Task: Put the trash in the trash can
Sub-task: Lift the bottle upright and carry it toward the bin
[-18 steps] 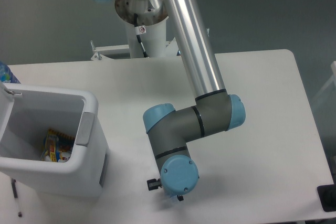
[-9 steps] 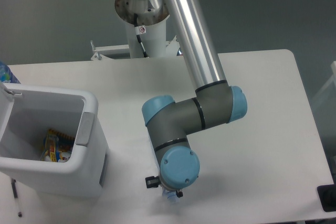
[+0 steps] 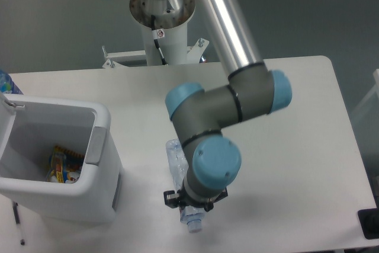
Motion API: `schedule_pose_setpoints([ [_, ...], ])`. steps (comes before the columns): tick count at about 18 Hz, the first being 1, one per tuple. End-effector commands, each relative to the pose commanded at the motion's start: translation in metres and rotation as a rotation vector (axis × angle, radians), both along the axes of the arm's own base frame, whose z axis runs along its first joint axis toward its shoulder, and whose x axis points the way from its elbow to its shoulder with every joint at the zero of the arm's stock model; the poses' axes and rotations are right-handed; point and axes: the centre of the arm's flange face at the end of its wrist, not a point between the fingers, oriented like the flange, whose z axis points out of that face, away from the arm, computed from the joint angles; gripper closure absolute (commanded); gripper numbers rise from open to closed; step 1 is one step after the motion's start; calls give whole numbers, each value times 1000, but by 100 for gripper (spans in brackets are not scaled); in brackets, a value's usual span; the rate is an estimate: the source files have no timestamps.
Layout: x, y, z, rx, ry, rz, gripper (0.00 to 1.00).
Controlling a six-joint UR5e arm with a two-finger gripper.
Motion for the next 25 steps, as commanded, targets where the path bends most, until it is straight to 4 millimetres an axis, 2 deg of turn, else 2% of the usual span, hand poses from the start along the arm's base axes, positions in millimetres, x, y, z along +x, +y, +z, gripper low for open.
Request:
schedule_pose_setpoints([
  [4, 11, 0, 51, 152, 35, -26, 62],
  [7, 24, 0, 99, 311, 57, -58, 62],
  [11, 33, -10, 159, 519, 88, -93, 62],
  [13, 37, -13, 181, 604, 109, -111, 62],
  [19, 61, -25, 230, 745, 120, -172, 62],
  [25, 85, -24, 247, 859, 41, -249, 62],
])
